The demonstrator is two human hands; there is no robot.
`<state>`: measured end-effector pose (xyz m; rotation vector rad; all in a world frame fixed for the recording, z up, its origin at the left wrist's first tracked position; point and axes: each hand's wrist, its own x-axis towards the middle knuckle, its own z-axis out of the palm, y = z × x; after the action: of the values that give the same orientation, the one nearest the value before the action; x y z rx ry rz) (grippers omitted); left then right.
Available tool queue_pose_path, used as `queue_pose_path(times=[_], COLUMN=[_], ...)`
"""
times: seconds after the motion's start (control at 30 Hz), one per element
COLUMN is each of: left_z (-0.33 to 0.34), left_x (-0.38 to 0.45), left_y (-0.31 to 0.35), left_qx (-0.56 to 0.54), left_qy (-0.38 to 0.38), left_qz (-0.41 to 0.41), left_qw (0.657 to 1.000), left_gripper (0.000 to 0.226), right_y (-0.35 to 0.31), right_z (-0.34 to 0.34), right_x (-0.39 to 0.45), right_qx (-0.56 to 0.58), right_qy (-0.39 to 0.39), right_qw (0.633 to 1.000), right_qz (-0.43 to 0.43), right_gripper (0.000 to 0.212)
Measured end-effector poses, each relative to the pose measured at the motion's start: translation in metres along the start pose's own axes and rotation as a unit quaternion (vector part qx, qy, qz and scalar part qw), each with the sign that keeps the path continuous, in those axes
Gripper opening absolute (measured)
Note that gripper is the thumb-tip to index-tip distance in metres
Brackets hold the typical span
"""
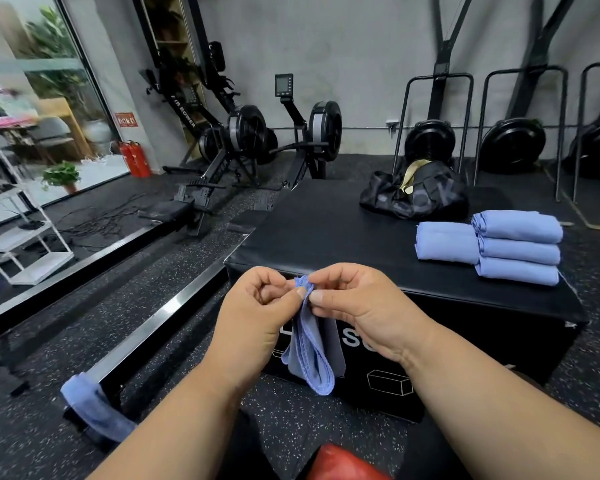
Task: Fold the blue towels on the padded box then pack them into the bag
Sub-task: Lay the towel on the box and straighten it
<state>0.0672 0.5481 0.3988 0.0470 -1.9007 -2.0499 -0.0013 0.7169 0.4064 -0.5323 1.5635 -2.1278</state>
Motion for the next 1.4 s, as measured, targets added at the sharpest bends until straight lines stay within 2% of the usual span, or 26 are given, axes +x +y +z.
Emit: queue_pose_path(times=[0.2,0.5,0.7,0.83,0.97,1.1,1.23,1.4], left_z=[0.003,0.001,-0.002,0.002,0.002,-0.001,-0.004,-0.004], left_x=[-0.003,0.003,0.005,0.003,0.001,0.003,0.004,0.005], left_y=[0.004,0.0,-0.003,-0.001,-0.002,-0.005,-0.009,-0.01], left_qx=[0.0,0.031,0.015,-0.001,-0.025,-0.056,-0.085,-0.082], left_qy=[-0.011,0.011,0.011,-0.003,-0.008,-0.007,-0.01,-0.01], left_qz=[0.008,0.004,-0.005,-0.007,-0.023,-0.052,-0.073,-0.085], left_qw=[1.0,0.999,1.0,1.0,0.999,0.997,0.994,0.993], left_gripper=[0.02,0.024,0.024,0.023,0.022,0.023,0.023,0.021], right_y=[-0.005,-0.001,-0.005,0.0,0.007,0.012,0.018,0.022], right_z=[0.001,-0.001,-0.008,-0.007,-0.008,-0.012,-0.013,-0.016], right_x=[-0.002,0.002,0.007,0.008,0.01,0.013,0.016,0.019], right_qx=[-0.026,-0.074,-0.137,-0.146,-0.141,-0.181,-0.178,-0.189], right_qy=[0.003,0.012,0.056,0.044,0.046,0.04,0.021,-0.001], right_qw=[1.0,0.997,0.988,0.987,0.988,0.981,0.983,0.981], right_qz=[-0.008,-0.009,-0.041,-0.045,-0.05,-0.051,-0.047,-0.038], right_gripper=[0.017,0.009,0.005,0.006,0.017,0.008,0.014,0.011])
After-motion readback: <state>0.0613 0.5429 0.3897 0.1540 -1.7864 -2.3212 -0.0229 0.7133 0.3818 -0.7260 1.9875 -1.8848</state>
